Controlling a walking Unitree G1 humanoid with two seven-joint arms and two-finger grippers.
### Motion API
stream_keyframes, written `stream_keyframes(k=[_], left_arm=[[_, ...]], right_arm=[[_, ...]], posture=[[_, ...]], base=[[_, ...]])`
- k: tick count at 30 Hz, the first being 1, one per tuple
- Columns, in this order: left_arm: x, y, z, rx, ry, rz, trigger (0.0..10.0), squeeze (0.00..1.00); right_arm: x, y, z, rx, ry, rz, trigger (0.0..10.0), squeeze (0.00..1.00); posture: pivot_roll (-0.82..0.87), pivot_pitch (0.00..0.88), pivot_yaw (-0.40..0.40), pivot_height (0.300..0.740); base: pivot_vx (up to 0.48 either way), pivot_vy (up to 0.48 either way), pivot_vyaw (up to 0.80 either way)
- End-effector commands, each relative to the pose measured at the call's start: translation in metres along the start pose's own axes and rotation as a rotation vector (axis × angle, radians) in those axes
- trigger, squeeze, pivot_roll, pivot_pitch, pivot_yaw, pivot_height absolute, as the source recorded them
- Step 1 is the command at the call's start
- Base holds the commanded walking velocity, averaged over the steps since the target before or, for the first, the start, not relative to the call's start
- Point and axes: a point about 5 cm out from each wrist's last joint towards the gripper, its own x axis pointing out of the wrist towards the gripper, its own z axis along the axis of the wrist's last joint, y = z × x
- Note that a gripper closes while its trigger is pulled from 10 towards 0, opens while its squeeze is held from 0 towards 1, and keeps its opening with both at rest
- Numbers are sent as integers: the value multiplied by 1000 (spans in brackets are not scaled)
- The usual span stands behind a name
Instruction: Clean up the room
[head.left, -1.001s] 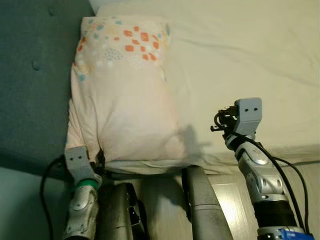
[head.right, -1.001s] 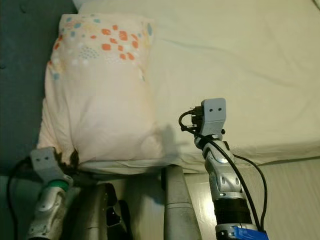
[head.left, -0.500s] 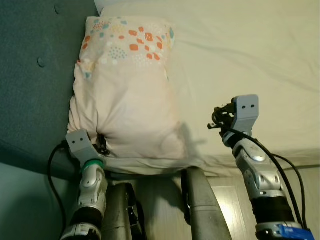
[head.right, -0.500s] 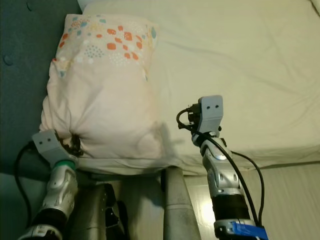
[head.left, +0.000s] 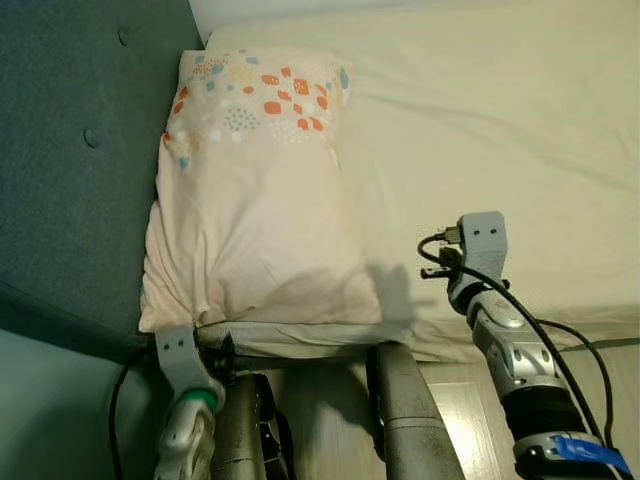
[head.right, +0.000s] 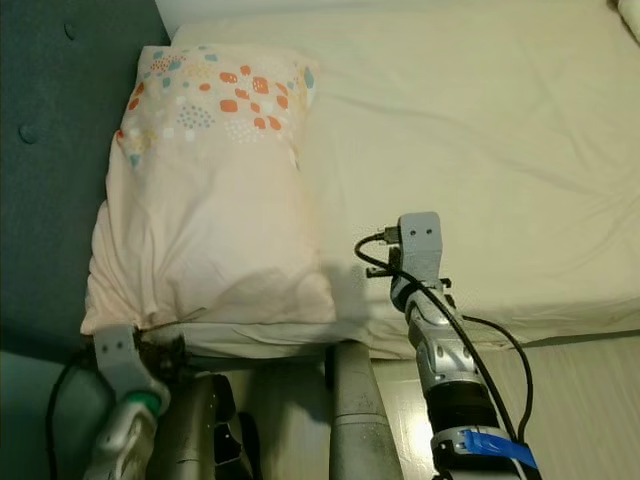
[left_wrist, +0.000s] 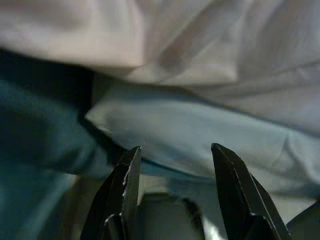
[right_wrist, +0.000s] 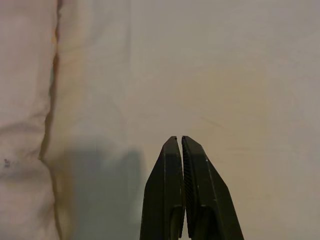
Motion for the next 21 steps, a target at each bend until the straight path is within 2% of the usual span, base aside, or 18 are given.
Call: stream_keyframes(k=[1, 2, 3, 4, 6, 7, 8, 9, 10, 11, 12, 15, 16, 17, 18, 20, 21], left_arm=[[-6, 18, -4, 6, 2, 36, 10000, 0], [-6, 18, -4, 6, 2, 36, 10000, 0], [-2, 22, 14, -61, -72, 28, 10000, 0], [4, 18, 47, -105, -190, -74, 10000, 0], [4, 18, 47, -105, -190, -74, 10000, 0], [3, 10, 83, -148, -305, -217, 10000, 0], [-7, 1, 115, -201, -395, -406, 10000, 0], [-17, -7, 131, -223, -435, -542, 10000, 0], [-17, -7, 131, -223, -435, -542, 10000, 0], [-31, -12, 144, -283, -461, -694, 10000, 0], [-41, -15, 149, -319, -472, -789, 10000, 0], [-41, -15, 149, -319, -472, -789, 10000, 0], [-52, -16, 151, -347, -477, -891, 10000, 0], [-57, -21, 149, -362, -465, -945, 10000, 0], [-57, -21, 149, -362, -465, -945, 10000, 0], [-34, -31, 128, -360, -418, -827, 10000, 0], [-34, -31, 128, -360, -418, -827, 10000, 0]], right_arm=[[1, 4, 1, 60, -16, 13, 10000, 0], [1, 4, 1, 60, -16, 13, 10000, 0], [3, 8, 8, 85, -53, 40, 10000, 0], [5, 13, 17, 127, -96, 68, 10000, 0], [5, 13, 17, 127, -96, 68, 10000, 0], [8, 16, 23, 170, -120, 89, 10000, 0], [11, 17, 26, 188, -127, 96, 10000, 0], [13, 17, 27, 196, -125, 96, 10000, 0], [13, 17, 27, 196, -125, 96, 10000, 0], [15, 15, 25, 202, -111, 91, 10000, 0], [16, 14, 24, 206, -102, 88, 10000, 0], [16, 14, 24, 206, -102, 88, 10000, 0], [18, 11, 20, 199, -87, 79, 10000, 0], [19, 9, 16, 211, -69, 73, 10000, 0], [19, 9, 16, 211, -69, 73, 10000, 0], [20, 10, 0, 202, -16, 70, 10000, 0], [20, 10, 0, 202, -16, 70, 10000, 0]], posture=[[-224, 129, 127, 630], [-224, 129, 127, 630], [-218, 116, 121, 630], [-208, 103, 112, 630], [-208, 103, 112, 630], [-204, 88, 107, 630], [-203, 74, 102, 630], [-203, 74, 102, 630], [-203, 74, 102, 630], [-199, 62, 98, 635], [-198, 60, 97, 640], [-198, 60, 97, 640], [-195, 44, 93, 645], [-190, 35, 86, 650], [-190, 35, 86, 650], [-173, 17, 64, 660], [-173, 17, 64, 660]], base=[[0, 0, 0], [0, 0, 0], [0, 0, 0], [0, 0, 0], [0, 0, 0], [0, 0, 0], [0, 0, 0], [0, 0, 0], [0, 0, 0], [0, 0, 0], [0, 0, 0], [0, 0, 0], [0, 0, 0], [0, 0, 0], [0, 0, 0], [0, 0, 0], [0, 0, 0]])
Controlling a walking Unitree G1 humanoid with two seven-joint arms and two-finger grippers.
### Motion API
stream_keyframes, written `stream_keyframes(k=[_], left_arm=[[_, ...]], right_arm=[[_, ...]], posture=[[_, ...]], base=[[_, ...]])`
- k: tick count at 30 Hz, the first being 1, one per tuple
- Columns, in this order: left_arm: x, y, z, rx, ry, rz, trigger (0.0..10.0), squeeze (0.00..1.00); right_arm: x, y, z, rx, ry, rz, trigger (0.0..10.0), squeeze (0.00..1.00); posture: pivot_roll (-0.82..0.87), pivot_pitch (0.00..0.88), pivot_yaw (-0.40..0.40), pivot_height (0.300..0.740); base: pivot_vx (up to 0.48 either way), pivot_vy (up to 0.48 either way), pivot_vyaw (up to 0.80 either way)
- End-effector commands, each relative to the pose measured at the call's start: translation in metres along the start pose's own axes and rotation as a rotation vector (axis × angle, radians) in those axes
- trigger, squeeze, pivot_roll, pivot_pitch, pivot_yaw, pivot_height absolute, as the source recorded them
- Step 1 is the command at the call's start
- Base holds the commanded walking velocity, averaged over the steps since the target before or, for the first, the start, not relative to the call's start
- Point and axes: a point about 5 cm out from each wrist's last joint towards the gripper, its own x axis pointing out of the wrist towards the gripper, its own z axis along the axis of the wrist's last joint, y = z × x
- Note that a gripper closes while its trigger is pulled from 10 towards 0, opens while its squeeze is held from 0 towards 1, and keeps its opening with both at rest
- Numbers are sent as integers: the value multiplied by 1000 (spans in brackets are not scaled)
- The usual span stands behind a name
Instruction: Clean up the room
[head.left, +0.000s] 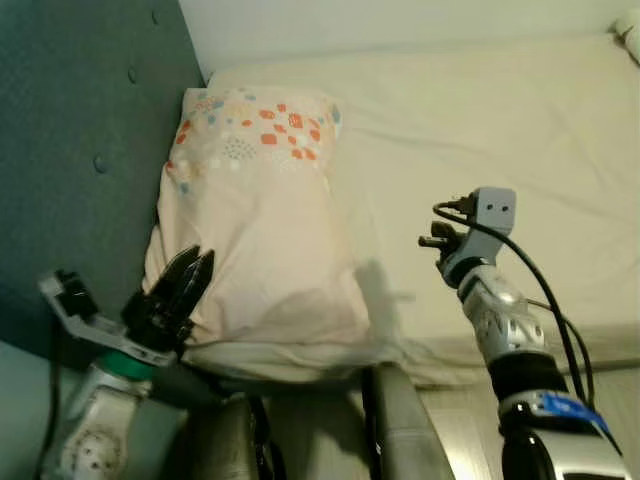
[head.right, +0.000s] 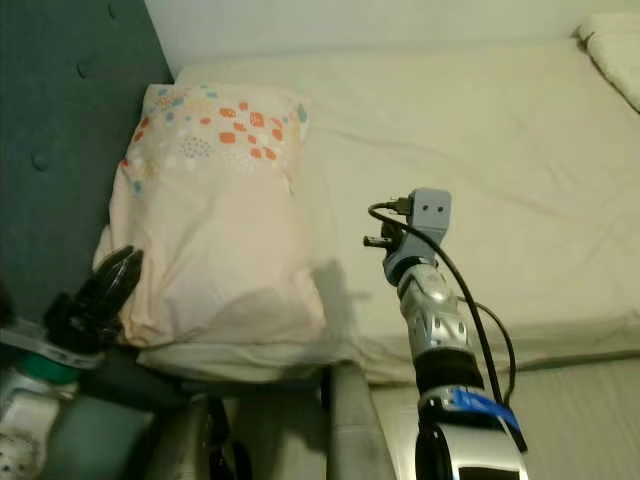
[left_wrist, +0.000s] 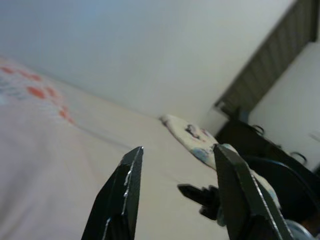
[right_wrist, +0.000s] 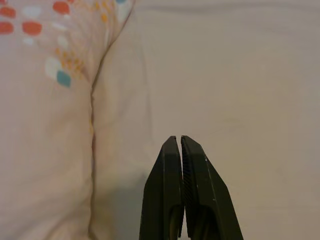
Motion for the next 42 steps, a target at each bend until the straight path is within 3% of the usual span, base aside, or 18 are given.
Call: stream_keyframes(k=[1, 2, 3, 4, 5, 7, 12, 16, 24, 29, 31, 33, 34, 36, 37, 39, 40, 42], left_arm=[[2, 19, -26, 33, 61, 156, 10000, 0], [4, 34, -45, 41, 88, 293, 10000, 0], [4, 34, -45, 41, 88, 293, 10000, 0], [2, 47, -60, 71, 137, 441, 10000, 0], [-1, 54, -72, 50, 167, 533, 10000, 0], [-3, 55, -79, 43, 185, 566, 10000, 0], [4, 44, -85, -18, 200, 493, 10000, 0], [6, 43, -85, -21, 212, 481, 10000, 0], [2, 52, -88, 52, 235, 502, 10000, 0], [-16, 60, -105, 157, 367, 545, 10000, 0], [-16, 60, -105, 157, 367, 545, 10000, 0], [-38, 68, -113, 205, 470, 619, 10000, 0], [-38, 68, -113, 205, 470, 619, 10000, 0], [-85, 75, -127, 225, 650, 763, 10000, 0], [-85, 75, -127, 225, 650, 763, 10000, 0], [-132, 74, -137, 214, 812, 889, 10000, 0], [-132, 74, -137, 214, 812, 889, 10000, 0], [-171, 68, -143, 149, 896, 1018, 10000, 0]], right_arm=[[0, 3, -13, -14, 34, 20, 10000, 0], [-1, 5, -21, -19, 56, 35, 10000, 0], [-1, 5, -21, -19, 56, 35, 10000, 0], [-2, 10, -29, -22, 76, 56, 10000, 0], [-3, 14, -35, -26, 89, 77, 10000, 0], [-4, 17, -40, -29, 103, 93, 10000, 0], [-4, 23, -48, -38, 130, 122, 10000, 0], [-4, 24, -50, -39, 139, 122, 10000, 0], [-5, 23, -59, -54, 176, 129, 10000, 0], [-13, 18, -78, -76, 249, 114, 10000, 0], [-13, 18, -78, -76, 249, 114, 10000, 0], [-23, 10, -96, -112, 324, 83, 10000, 0], [-23, 10, -96, -112, 324, 83, 10000, 0], [-47, -5, -131, -264, 484, 25, 10000, 0], [-47, -5, -131, -264, 484, 25, 10000, 0], [-75, -20, -163, -352, 633, -7, 10000, 0], [-75, -20, -163, -352, 633, -7, 10000, 0], [-102, -33, -186, -334, 753, -58, 10000, 0]], posture=[[-165, 10, 55, 665], [-158, 5, 51, 670], [-158, 5, 51, 670], [-155, 0, 46, 675], [-152, 0, 44, 680], [-153, 0, 42, 685], [-150, 0, 40, 700], [-146, 0, 36, 705], [-136, 0, 29, 730], [-132, 0, 22, 740], [-132, 0, 22, 740], [-131, 0, 18, 740], [-131, 0, 18, 740], [-131, 0, 13, 740], [-131, 0, 13, 740], [-129, 0, 11, 740], [-129, 0, 11, 740], [-131, 0, 16, 740]], base=[[0, 0, 0], [0, 0, 0], [0, 0, 0], [0, 0, 0], [0, 0, 0], [0, 0, 0], [0, 0, 0], [0, 0, 0], [-300, 0, 0], [0, 0, 0], [0, 0, 0], [0, 0, 0], [0, 0, 0], [0, 0, 0], [0, 0, 0], [0, 0, 0], [0, 0, 0], [0, -195, 0]])
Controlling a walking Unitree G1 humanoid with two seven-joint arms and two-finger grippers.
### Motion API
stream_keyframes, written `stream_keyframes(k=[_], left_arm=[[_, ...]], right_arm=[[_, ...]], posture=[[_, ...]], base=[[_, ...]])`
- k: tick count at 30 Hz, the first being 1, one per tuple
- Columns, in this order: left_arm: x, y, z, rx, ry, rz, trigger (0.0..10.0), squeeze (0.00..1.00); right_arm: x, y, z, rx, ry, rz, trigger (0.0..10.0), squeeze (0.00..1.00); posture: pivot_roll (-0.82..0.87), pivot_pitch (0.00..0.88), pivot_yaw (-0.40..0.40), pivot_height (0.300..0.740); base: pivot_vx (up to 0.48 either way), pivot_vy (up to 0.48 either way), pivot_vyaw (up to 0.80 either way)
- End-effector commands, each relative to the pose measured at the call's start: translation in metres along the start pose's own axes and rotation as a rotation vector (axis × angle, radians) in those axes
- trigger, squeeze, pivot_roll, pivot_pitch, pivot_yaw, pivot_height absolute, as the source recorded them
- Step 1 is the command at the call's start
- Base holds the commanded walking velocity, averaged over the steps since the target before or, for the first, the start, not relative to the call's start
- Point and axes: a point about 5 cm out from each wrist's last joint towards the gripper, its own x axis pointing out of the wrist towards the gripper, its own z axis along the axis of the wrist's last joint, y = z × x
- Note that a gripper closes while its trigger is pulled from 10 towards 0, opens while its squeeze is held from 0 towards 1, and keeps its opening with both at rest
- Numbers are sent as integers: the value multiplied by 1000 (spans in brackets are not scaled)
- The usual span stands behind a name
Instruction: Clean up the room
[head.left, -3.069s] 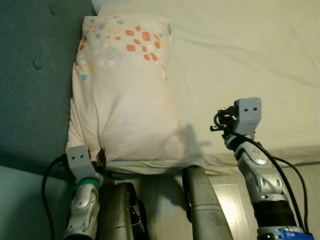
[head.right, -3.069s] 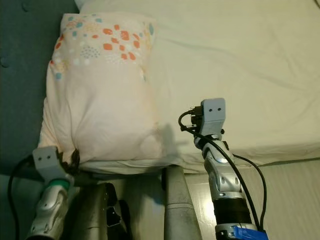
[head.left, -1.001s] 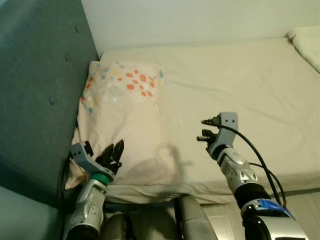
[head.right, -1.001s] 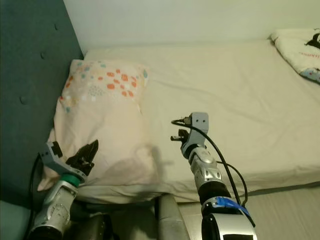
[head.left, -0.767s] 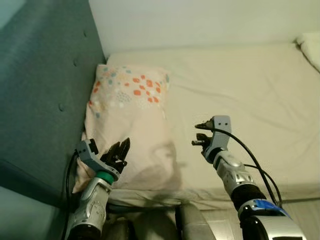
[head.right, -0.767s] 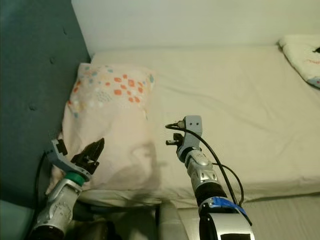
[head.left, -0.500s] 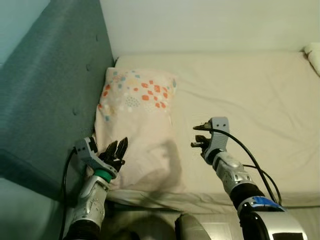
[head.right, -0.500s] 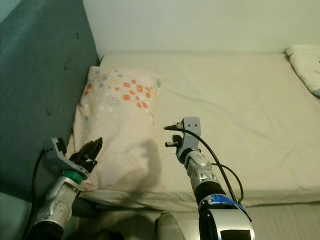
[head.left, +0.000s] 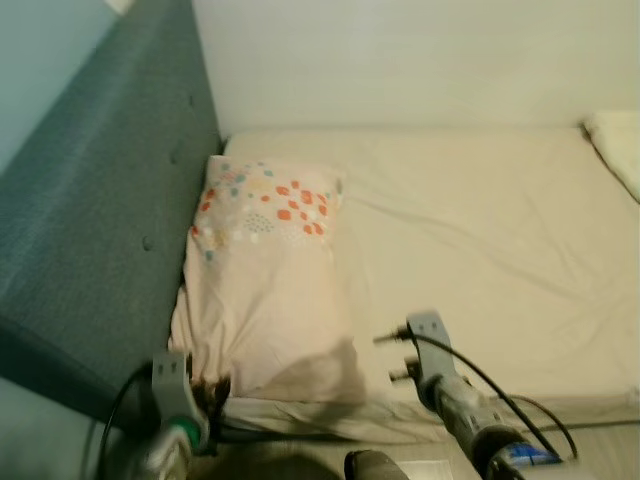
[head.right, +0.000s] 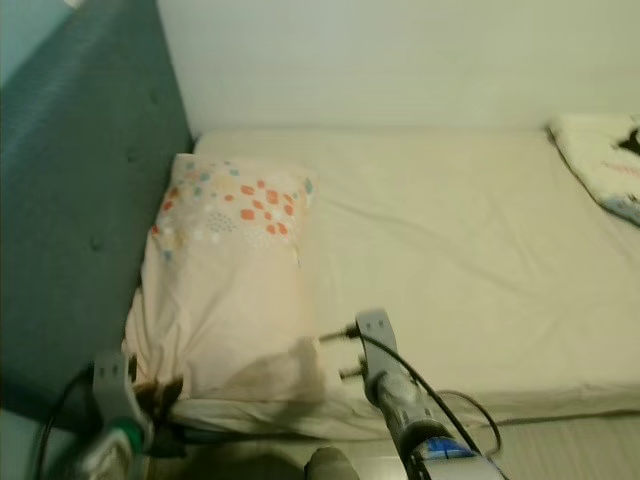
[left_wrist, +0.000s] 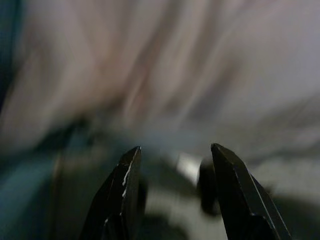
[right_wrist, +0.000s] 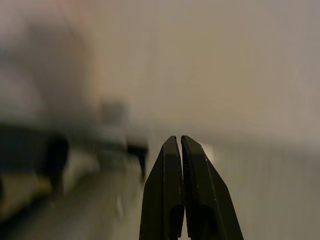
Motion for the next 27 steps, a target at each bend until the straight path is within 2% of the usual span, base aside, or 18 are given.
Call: stream_keyframes(k=[1, 2, 4, 11, 16, 22, 27], left_arm=[[-15, 18, -33, -53, 128, 94, 10000, 0], [-15, 18, -33, -53, 128, 94, 10000, 0], [-24, 25, -49, -86, 177, 135, 10000, 0], [-29, 27, -57, -108, 183, 145, 10000, 0], [-28, 27, -56, -89, 184, 147, 10000, 0], [-20, 25, -40, -78, 137, 131, 10000, 0], [-18, 24, -37, -78, 130, 127, 10000, 0]], right_arm=[[-4, 0, -27, -18, 102, -10, 10000, 0], [-4, 0, -27, -18, 102, -10, 10000, 0], [-7, 1, -42, -59, 143, -7, 10000, 0], [-10, -3, -51, -51, 167, -26, 10000, 0], [-10, -6, -52, -96, 179, -53, 10000, 0], [-10, -8, -53, -146, 197, -48, 10000, 0], [-11, -8, -56, -137, 214, -36, 10000, 0]], posture=[[-132, 0, 17, 740], [-132, 0, 17, 740], [-135, 0, 19, 740], [-137, 0, 28, 740], [-127, 0, 22, 740], [-118, 0, 9, 740], [-118, 0, 6, 740]], base=[[0, -480, 0], [0, -480, 0], [0, -480, 0], [0, -480, 0], [0, -480, 0], [0, -480, 0], [0, -480, -785]])
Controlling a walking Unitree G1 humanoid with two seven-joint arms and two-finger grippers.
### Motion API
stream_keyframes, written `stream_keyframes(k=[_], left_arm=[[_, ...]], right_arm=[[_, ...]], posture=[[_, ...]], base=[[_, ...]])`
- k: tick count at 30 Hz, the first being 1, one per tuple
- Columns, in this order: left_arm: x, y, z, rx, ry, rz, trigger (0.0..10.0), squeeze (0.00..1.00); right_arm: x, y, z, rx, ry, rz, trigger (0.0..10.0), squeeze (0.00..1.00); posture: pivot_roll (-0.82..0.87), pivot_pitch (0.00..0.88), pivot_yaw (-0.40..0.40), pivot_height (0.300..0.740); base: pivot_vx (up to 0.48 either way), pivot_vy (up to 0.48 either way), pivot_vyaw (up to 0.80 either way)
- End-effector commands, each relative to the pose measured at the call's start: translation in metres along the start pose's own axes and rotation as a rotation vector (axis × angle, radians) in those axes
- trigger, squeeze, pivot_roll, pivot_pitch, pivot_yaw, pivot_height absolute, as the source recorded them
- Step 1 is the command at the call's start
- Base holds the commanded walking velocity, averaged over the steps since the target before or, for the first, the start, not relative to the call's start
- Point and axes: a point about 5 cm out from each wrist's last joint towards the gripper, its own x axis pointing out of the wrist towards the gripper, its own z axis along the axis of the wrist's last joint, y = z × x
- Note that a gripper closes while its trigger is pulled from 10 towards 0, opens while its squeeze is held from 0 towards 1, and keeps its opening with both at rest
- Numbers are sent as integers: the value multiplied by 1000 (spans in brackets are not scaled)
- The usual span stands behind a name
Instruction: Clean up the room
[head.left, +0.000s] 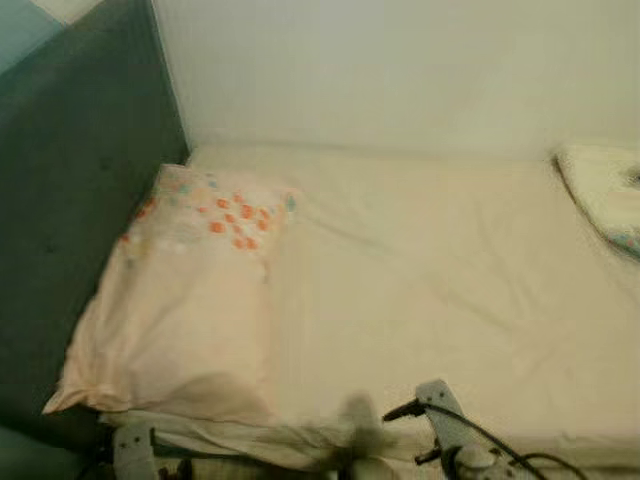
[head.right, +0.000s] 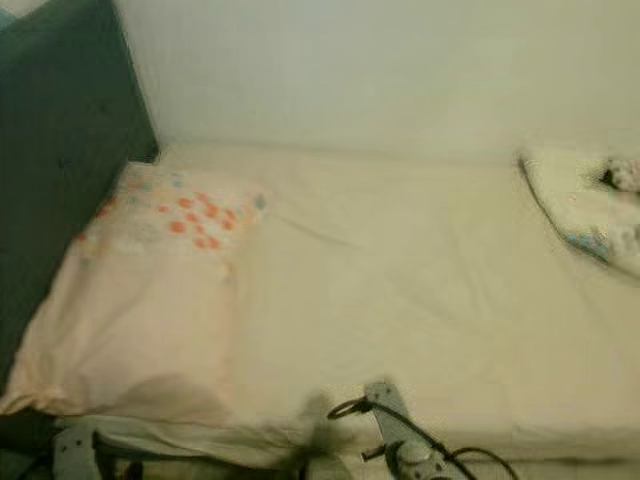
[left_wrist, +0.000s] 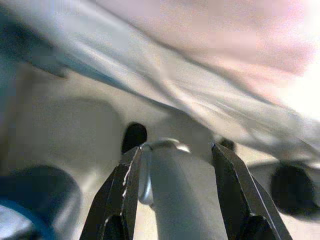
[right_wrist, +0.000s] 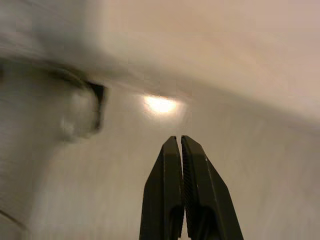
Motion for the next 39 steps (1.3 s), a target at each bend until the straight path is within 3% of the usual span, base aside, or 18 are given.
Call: stream_keyframes(k=[1, 13, 39], left_arm=[[-2, 5, -2, 5, 12, 11, 10000, 0], [-4, 3, -14, 6, 44, 6, 10000, 0], [-2, -3, -12, 54, 73, -19, 10000, 0]], right_arm=[[0, 4, -5, 7, 21, 12, 10000, 0], [0, 3, -8, 0, 25, 9, 10000, 0], [0, 6, -9, -49, 33, 36, 10000, 0]], posture=[[-118, 0, 6, 740], [-120, 0, 5, 740], [-126, 0, 9, 740]], base=[[0, -480, -800], [0, -480, -133], [0, -480, 0]])
